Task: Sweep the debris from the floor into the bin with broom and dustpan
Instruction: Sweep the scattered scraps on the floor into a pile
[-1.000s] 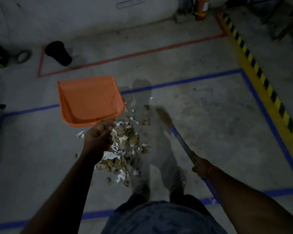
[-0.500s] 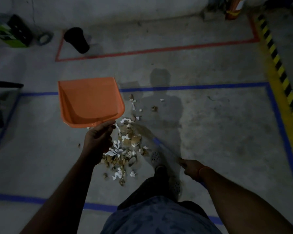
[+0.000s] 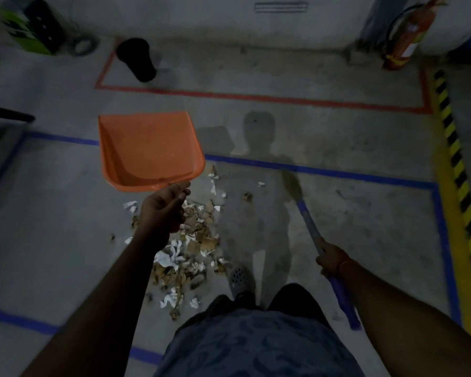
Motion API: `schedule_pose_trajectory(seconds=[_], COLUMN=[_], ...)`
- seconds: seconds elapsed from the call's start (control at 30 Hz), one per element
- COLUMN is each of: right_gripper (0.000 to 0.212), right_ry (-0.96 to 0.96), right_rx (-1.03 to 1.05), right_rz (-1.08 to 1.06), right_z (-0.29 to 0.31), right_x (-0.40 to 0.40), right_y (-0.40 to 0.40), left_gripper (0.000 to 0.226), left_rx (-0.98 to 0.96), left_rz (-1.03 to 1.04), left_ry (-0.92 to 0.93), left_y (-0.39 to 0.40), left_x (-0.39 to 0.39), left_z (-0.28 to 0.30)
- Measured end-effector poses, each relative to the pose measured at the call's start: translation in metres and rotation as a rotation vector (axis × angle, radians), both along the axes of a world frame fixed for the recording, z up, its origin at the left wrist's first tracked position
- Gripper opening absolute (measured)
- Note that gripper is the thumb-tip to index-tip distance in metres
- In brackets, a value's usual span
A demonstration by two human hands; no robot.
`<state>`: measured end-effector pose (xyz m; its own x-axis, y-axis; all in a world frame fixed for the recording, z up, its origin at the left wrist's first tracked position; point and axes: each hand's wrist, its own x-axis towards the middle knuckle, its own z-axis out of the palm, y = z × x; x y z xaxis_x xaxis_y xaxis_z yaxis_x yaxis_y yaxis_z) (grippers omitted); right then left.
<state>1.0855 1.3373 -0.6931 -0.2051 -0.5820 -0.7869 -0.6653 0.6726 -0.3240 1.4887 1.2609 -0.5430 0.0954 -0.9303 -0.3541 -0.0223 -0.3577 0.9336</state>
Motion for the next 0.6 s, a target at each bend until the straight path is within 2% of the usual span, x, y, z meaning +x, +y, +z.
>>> schedule_pose_trajectory(seconds=[0.2,0.37,0.43,0.53,0.6], right_gripper=[0.056,0.055,0.061,0.071,0.072], right_ry=[-0.049,-0.143,-0.165,-0.207,-0.239], right_rx=[0.085,0.113,0.122,0.084,0.069], right_rz=[0.272,0.646,0.751,0.799,0.728], right_z=[-0.010,-0.018,-0.007,0.008,0.008], right_x=[0.017,0.023,0.016,-0.009,-0.032], right_y=[-0.055,-0.083,-0.097,-0.117,-0.128], left_gripper=[0.025,0.021,0.022,0.023,0.023], left_rx=[-0.006,-0.032,-0.040,-0.048,-0.056], left_rz=[0.097,0.209,0.254,0.296,0.327], left_ry=[-0.007,-0.043,-0.051,-0.046,-0.024], left_y=[-0.013,-0.018,-0.019,-0.022,-0.024], left_x=[0.001,-0.022,-0.038,-0.061,-0.074], left_z=[-0.001,0.002,0.006,0.009,0.009])
